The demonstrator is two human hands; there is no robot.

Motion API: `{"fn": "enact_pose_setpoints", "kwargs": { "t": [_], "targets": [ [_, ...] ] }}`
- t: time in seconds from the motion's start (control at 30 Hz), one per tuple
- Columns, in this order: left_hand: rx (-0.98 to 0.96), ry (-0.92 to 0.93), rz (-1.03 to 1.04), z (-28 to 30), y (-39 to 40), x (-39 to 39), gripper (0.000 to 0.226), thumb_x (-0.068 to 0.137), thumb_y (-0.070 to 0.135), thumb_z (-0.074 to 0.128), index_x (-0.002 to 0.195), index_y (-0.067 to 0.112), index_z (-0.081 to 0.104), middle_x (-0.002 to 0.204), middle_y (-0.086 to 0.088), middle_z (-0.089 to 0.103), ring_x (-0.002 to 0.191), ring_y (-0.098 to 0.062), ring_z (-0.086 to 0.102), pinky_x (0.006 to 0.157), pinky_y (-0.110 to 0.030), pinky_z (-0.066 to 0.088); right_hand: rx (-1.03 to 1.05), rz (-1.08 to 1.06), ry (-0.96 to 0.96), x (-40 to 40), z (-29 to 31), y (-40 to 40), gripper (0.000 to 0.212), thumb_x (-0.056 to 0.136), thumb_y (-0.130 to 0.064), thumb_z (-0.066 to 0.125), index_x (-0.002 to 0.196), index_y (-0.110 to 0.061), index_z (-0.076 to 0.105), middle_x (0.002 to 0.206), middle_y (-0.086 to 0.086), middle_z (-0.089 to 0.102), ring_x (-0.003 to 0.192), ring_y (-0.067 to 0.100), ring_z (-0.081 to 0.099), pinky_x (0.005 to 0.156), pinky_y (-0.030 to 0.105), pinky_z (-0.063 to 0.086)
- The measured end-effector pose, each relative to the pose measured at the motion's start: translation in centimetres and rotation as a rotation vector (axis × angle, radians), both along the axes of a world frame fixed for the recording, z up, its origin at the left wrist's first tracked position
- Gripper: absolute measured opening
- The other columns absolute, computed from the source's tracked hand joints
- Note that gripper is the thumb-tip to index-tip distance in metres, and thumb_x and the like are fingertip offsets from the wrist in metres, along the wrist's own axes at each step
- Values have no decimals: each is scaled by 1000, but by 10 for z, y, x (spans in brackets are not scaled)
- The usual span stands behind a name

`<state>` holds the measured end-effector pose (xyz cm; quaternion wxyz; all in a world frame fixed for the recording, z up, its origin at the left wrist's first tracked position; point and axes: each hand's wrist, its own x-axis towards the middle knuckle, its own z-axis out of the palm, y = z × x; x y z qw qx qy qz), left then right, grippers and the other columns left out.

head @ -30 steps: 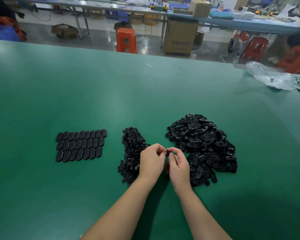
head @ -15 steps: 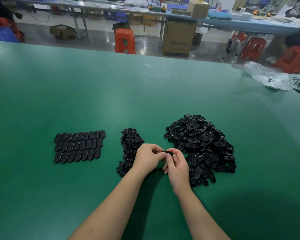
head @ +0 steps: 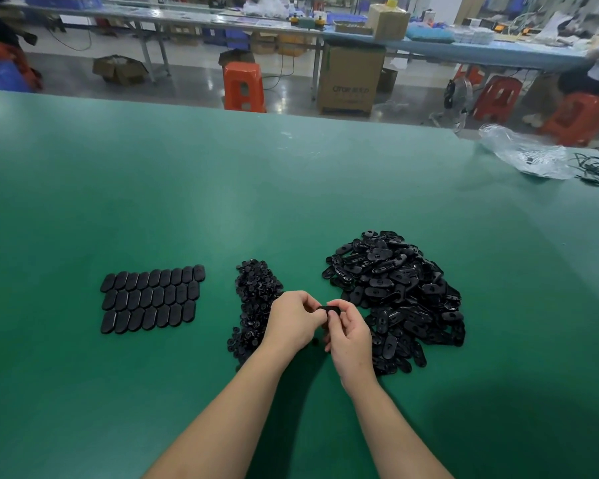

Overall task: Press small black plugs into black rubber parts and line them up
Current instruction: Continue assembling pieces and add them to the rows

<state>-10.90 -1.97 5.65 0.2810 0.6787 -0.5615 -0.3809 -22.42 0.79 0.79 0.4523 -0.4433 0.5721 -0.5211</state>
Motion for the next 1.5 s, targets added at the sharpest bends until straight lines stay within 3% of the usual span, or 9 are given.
{"fn": "enact_pose_setpoints", "kwargs": {
  "t": [0.27,0.57,0.8,0.93,1.03,1.13,1.23,1.33,1.5],
  "targets": [
    [3,-8,24,-1,4,-2,13,82,27,73,72,22,65,68,8,63,55,-6,52,51,-21,37,6,-2,-18,0,1,1,11,102,-11,56,99,-19,63,80,1,68,59,13,48,48,29,43],
    [-120,-93,-69,-2,9,-3,9,92,22,65,83,24,64,76,12,62,66,0,54,55,-9,39,-20,-8,-36,0,-1,0,7,103,-9,56,101,-14,60,78,-2,64,59,8,48,55,27,41],
    [-210,-148,-122,-5,11,-1,11,95,17,62,100,20,71,81,14,63,71,1,56,61,-9,41,-13,-15,-32,0,-3,-2,8,103,-10,55,101,-16,60,82,-2,64,64,4,51,64,29,41],
    [-334,-297,-230,-6,13,2,28,97,20,58,124,24,63,104,5,66,93,-13,61,86,-32,52,-15,-19,-67,0,-2,-1,9,104,-10,54,102,-14,62,85,-1,66,66,2,53,65,23,42],
    [-513,-636,-316,-4,19,1,20,92,26,67,111,24,65,94,6,64,78,-15,65,63,-29,54,-2,-32,-69,0,0,-1,14,105,-11,51,102,-16,64,89,2,69,71,7,57,65,23,44],
    [-626,-753,-357,-4,26,0,25,68,24,87,85,22,69,74,7,62,57,-11,61,40,-23,46,-2,-28,-18,0,1,-1,22,106,-14,48,99,-23,67,76,-7,64,63,6,52,58,25,42],
    [-696,-749,-309,-3,26,1,24,67,23,88,79,19,68,72,4,60,58,-12,61,38,-24,45,10,-30,-16,0,3,0,27,107,-18,47,103,-32,69,70,-8,62,59,10,50,56,29,42],
    [-661,-608,-202,0,29,10,16,75,19,82,81,14,68,76,1,61,60,-17,62,44,-27,45,26,-23,-75,2,6,0,23,108,-18,47,113,-29,66,71,-1,61,56,11,49,51,26,42],
    [-454,-429,152,-11,49,71,32,91,21,68,122,13,66,104,0,67,84,-22,66,73,-34,54,27,9,-39,1,10,2,19,107,-17,47,113,-25,63,70,-6,62,56,8,49,50,25,42]
  ]
}}
